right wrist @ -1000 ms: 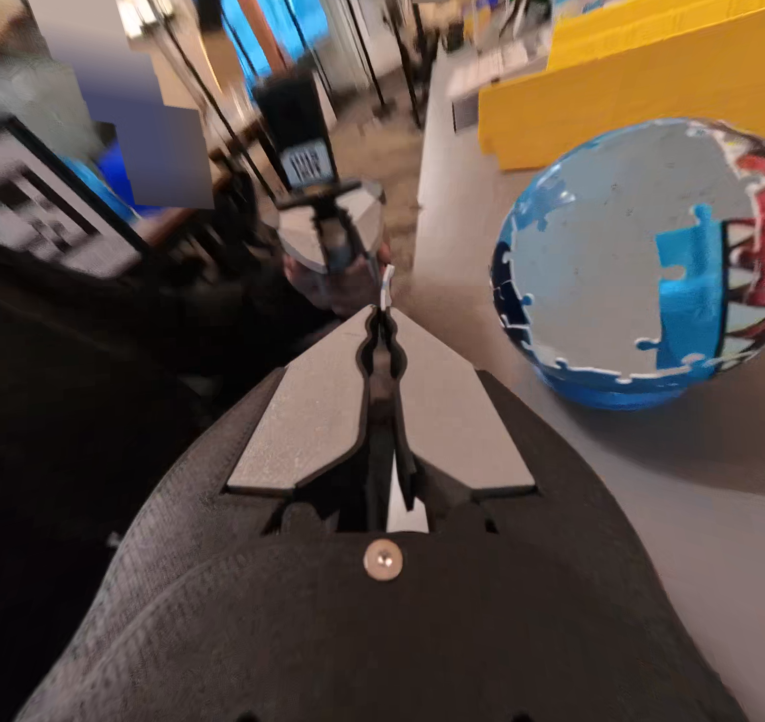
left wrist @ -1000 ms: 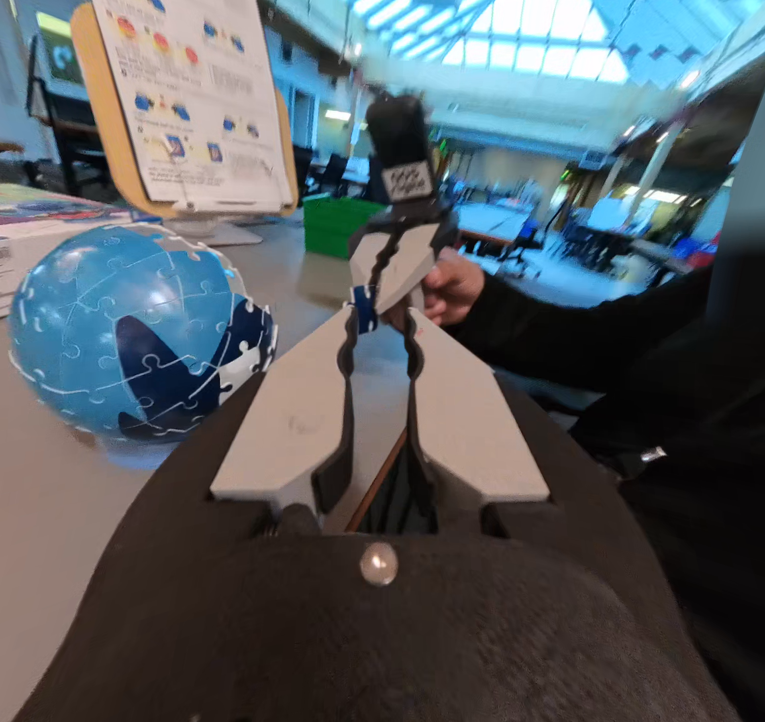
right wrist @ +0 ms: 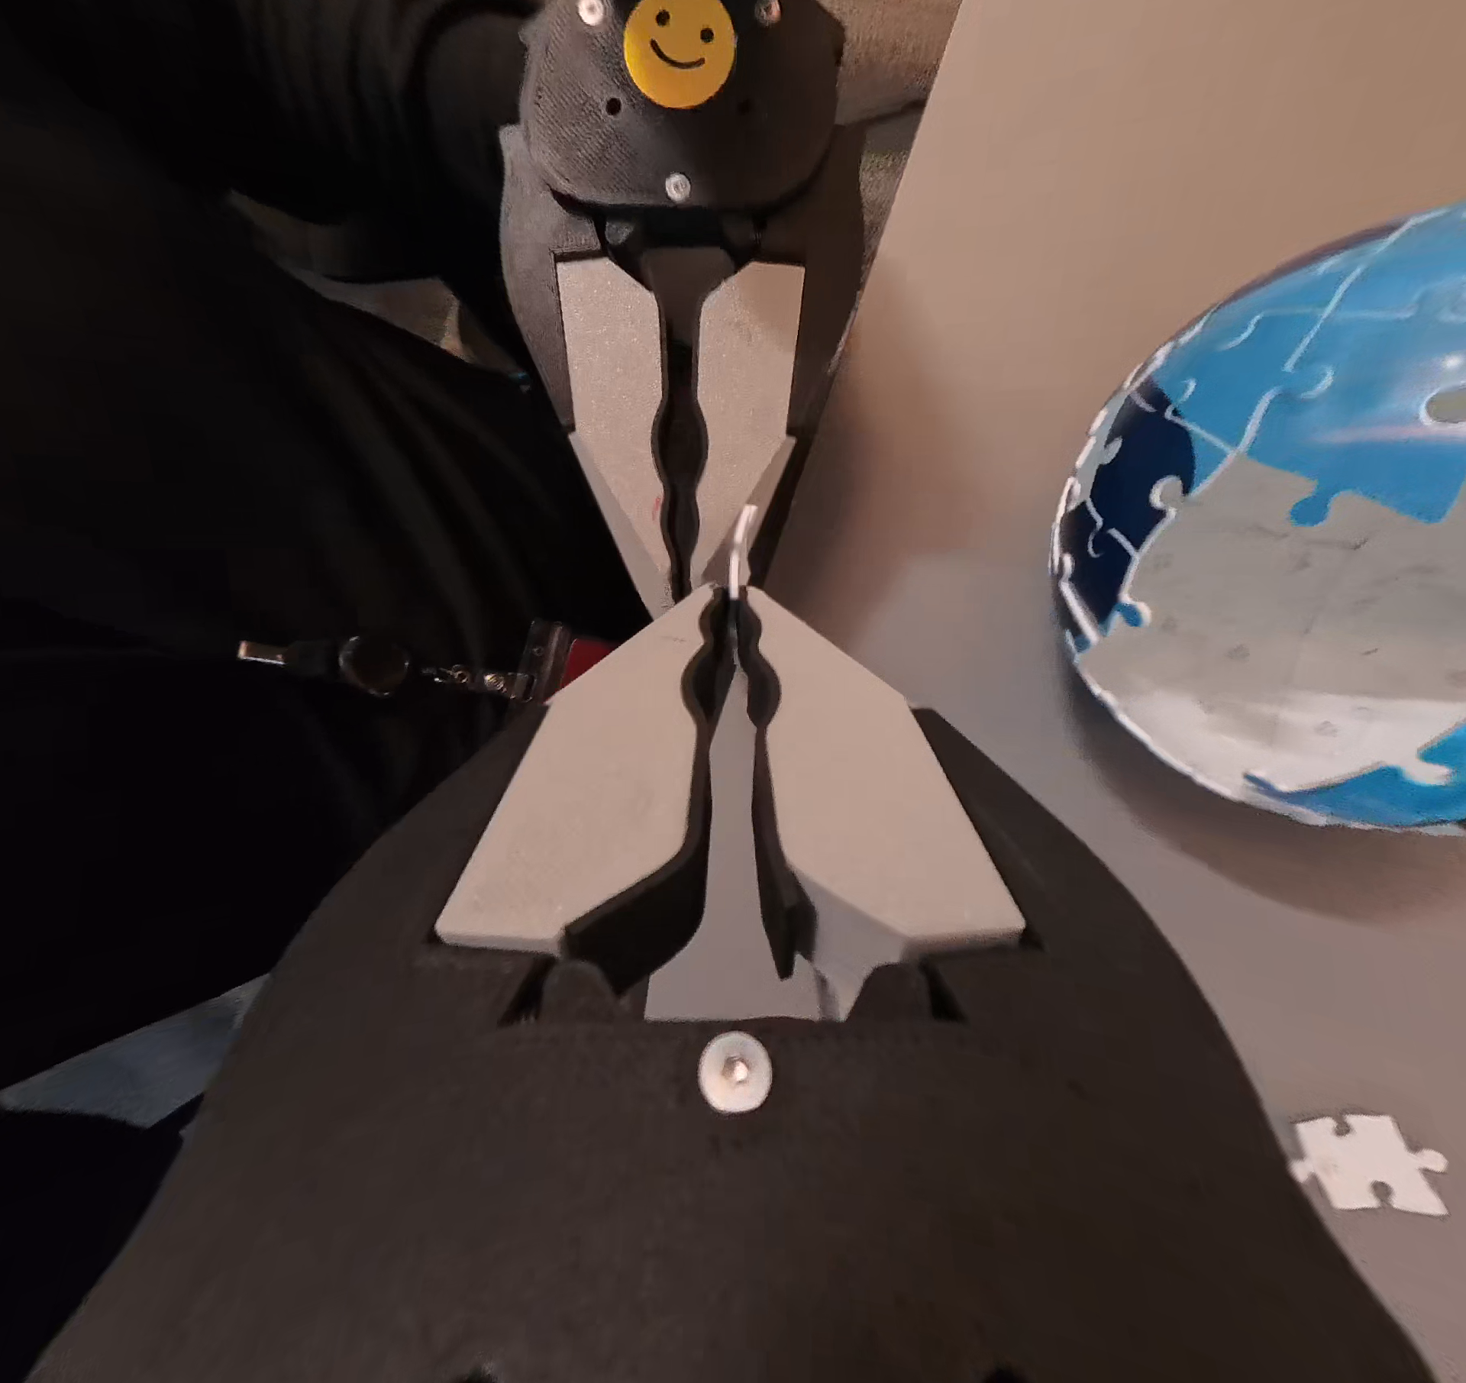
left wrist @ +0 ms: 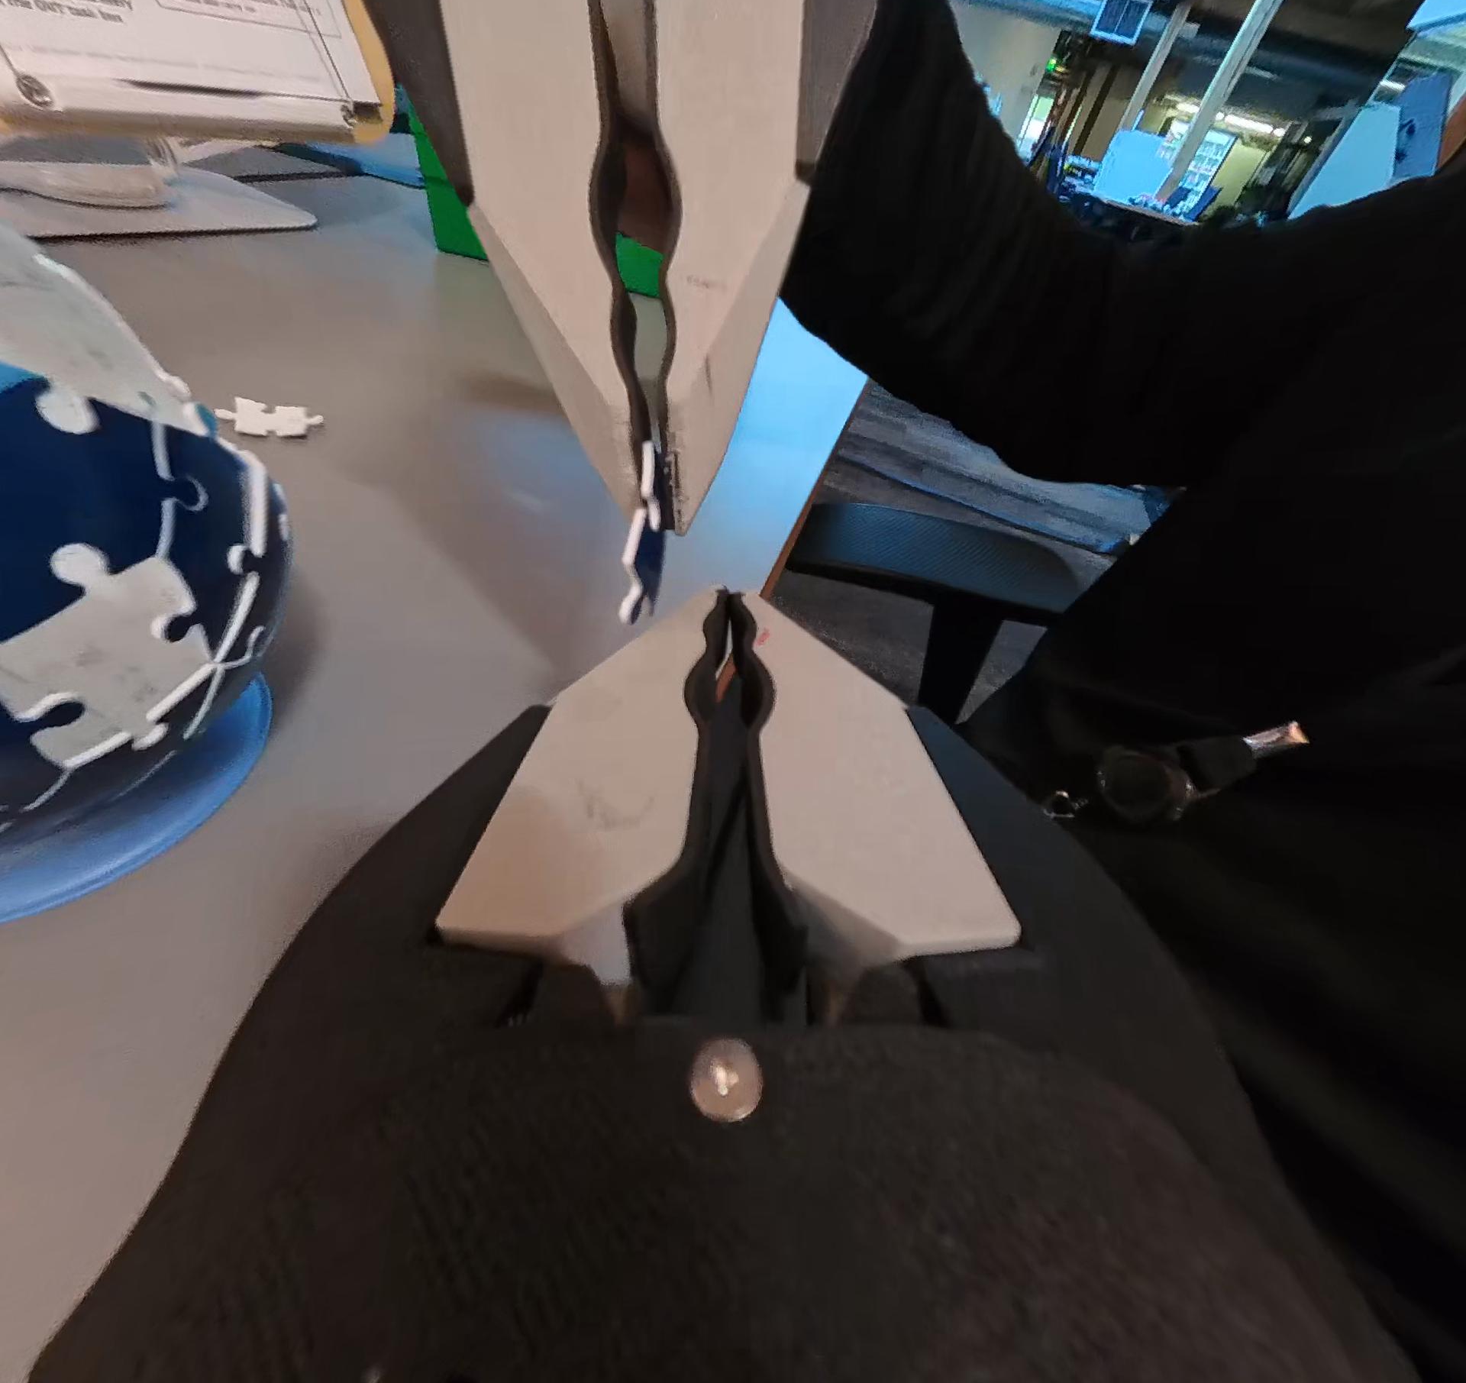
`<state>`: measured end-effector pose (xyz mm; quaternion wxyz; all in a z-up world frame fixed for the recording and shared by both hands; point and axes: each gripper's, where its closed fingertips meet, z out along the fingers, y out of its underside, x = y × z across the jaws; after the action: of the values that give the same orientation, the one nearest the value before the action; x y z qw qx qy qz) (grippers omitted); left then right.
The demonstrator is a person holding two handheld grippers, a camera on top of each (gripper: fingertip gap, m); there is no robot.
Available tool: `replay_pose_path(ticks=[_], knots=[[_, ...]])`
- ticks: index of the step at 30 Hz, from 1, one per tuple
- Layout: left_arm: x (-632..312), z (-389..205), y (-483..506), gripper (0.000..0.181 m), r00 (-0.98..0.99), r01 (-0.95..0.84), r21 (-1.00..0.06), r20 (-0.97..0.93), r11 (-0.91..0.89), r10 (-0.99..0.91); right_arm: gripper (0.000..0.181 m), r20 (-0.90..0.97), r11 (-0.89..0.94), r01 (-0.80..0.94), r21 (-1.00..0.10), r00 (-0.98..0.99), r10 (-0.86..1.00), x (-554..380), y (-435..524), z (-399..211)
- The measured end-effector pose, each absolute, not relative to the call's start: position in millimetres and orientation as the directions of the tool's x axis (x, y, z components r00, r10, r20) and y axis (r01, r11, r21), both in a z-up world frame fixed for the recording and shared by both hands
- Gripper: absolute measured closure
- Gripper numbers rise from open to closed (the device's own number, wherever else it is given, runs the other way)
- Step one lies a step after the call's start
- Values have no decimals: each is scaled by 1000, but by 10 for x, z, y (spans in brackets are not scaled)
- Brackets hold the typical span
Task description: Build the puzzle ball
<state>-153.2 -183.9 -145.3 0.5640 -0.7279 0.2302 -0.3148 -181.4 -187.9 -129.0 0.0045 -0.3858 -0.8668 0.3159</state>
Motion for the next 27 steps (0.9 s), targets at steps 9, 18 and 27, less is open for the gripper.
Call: replay_pose_path(ticks=[9,18,27], knots=[[-1762,-1253,-1844,181,719,75,-968,219,-239,-660,181,-293,498,698,-515,-689,662,-1793,-1838,-1376],[-1710,-1281,-1813,180,729,10,-970,173,-242,-662,181,-306,515,693,-504,-702,643,-1745,-1876,-1355],[-1923,-981,-1871,181,674,296,-947,301,-127,-675,169,-255,288,612,-736,-645,720,-1907,-1733,-996]])
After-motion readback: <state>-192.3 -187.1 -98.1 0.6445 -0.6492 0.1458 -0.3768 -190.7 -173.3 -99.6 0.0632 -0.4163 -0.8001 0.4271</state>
